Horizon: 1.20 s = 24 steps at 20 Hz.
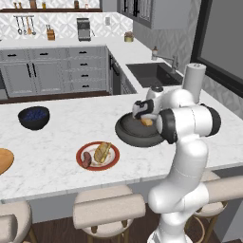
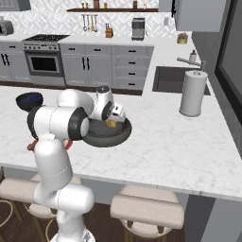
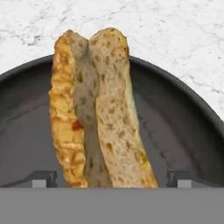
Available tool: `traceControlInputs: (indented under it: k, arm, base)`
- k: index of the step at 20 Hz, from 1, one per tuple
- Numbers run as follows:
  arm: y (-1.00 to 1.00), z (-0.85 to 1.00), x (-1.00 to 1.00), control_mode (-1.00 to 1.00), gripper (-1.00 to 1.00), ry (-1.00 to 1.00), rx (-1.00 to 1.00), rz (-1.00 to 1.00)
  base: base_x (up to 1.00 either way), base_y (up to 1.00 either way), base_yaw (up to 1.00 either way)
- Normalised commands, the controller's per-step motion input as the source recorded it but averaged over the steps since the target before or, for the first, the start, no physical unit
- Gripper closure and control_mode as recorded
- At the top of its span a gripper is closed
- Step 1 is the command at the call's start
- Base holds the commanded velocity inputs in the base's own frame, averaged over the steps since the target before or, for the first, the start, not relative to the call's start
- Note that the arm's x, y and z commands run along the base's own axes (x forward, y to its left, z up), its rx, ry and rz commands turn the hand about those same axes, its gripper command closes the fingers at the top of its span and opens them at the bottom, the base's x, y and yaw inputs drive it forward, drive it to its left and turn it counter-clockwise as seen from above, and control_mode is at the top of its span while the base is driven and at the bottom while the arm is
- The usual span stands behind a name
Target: Place one bun and one sausage from the bowl on each plate.
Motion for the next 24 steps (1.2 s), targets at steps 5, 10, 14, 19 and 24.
traceControlInputs:
  k: [5, 10, 14, 19, 24]
  arm:
    - [0.00, -0.27, 0.06, -1.00, -1.00, 0.00, -0.01, 0.00]
    - [0.00, -0.30, 0.00, -1.00, 1.00, 0.00, -0.04, 0.00]
    - [0.00, -0.23, 0.00, -1.00, 1.00, -0.01, -0.02, 0.00]
    - [0.00, 0.14, -0.34, -1.00, 1.00, 0.00, 0.00, 0.00]
    - [0.16, 0.96, -0.95, -1.00, 1.00, -0.12, 0.00, 0.00]
  base:
    - [0.00, 0.00, 0.00]
    - [0.00, 0.00, 0.00]
    - [0.00, 0.00, 0.00]
    - [0.00, 0.00, 0.00]
    - [0.00, 0.00, 0.00]
